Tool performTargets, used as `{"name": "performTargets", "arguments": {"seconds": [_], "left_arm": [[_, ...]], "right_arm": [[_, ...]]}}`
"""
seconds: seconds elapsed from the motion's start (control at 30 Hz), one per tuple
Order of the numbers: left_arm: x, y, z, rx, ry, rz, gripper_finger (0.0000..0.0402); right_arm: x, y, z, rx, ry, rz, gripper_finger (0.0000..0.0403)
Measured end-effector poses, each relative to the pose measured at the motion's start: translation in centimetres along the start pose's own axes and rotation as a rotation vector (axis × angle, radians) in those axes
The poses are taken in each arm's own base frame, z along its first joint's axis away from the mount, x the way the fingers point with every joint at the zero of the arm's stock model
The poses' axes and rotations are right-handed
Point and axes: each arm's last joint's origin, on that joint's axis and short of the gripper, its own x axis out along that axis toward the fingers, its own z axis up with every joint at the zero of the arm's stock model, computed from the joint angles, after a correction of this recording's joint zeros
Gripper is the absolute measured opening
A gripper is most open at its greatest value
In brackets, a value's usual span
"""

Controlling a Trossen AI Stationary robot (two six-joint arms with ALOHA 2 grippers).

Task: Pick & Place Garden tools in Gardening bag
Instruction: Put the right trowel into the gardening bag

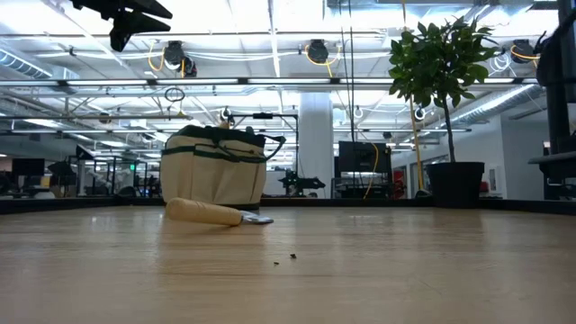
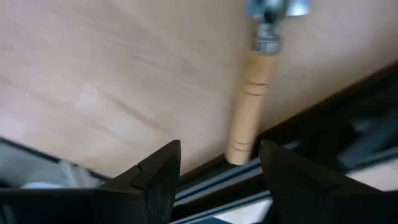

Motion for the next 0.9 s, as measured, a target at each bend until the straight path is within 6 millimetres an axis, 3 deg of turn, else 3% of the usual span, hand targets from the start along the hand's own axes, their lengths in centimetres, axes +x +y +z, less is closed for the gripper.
{"name": "performTargets", "arguments": {"seconds": [0.63, 0.9], "left_arm": [[0.0, 0.0, 0.0, 0.006, 0.004, -0.012, 0.0124], [0.0, 0.0, 0.0, 0.009, 0.004, -0.012, 0.0124]], "right_arm": [[4.5, -2.1, 2.2, 0.153, 0.066, 0.113, 0.0208], [4.7, -2.5, 2.3, 0.191, 0.074, 0.096, 0.0132]]}}
